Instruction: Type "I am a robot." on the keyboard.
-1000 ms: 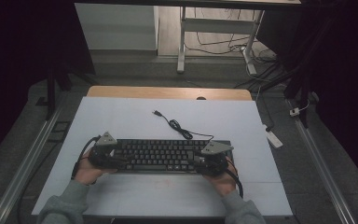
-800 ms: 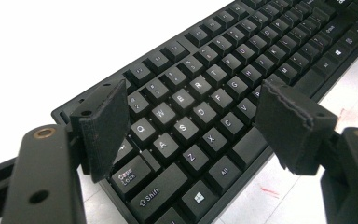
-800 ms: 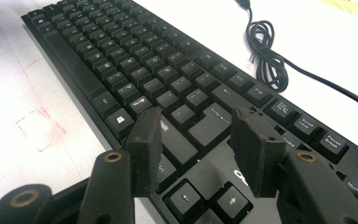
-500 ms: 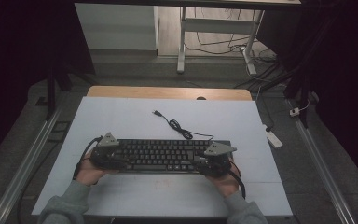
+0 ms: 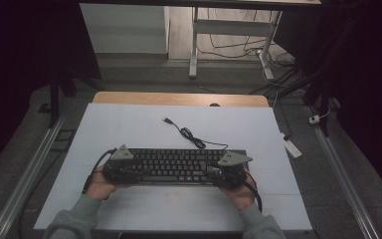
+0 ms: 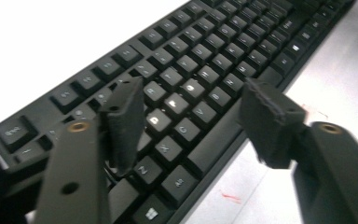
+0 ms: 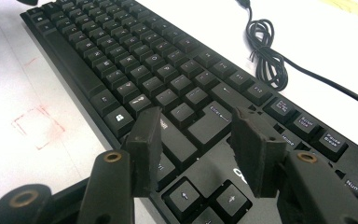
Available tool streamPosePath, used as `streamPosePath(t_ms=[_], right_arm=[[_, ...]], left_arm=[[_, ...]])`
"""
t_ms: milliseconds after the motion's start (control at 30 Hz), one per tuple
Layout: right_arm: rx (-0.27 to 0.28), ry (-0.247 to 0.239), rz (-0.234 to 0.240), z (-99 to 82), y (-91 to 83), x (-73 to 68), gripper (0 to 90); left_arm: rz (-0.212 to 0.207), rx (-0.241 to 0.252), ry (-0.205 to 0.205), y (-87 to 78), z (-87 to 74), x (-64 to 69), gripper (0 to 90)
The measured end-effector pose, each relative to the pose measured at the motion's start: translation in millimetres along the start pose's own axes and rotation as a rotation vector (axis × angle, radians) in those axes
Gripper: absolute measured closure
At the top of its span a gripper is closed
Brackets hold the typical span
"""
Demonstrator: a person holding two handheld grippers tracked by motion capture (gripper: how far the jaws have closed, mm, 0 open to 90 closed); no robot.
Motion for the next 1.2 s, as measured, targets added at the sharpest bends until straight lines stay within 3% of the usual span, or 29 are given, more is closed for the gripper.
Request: streamPosePath(t_ms=[267,367,833,1200], right_arm=[[-0.006,-0.007,-0.005,-0.4,1.1,-1.0,53.1],[-0.006,-0.007,-0.006,-0.4,1.1,-1.1,53.2],[-0.01,-0.005,-0.001,-1.1,2.0,-1.2,53.1],[-0.025,-0.003,-0.003,-1.5,3.3,-1.6,53.1]], left_arm=[[-0.04,-0.032,0.022,7.5,-1.1,4.4,80.3],[-0.044,-0.044,0.026,9.3,-1.5,4.4,88.8],[-0.051,-0.101,0.046,26.3,-2.7,7.4,89.0],[-0.049,-0.117,0.052,30.5,-3.1,9.2,89.0]])
Point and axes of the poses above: each handheld gripper's, and its own axes: y roughly forward along the jaws, z roughly out of its top, x roughly to its right, the point moved 1 cm from there along y, roughly forward along the jaws, and after that the axes turned 13 degrees about -z, right-handed, at the moved point
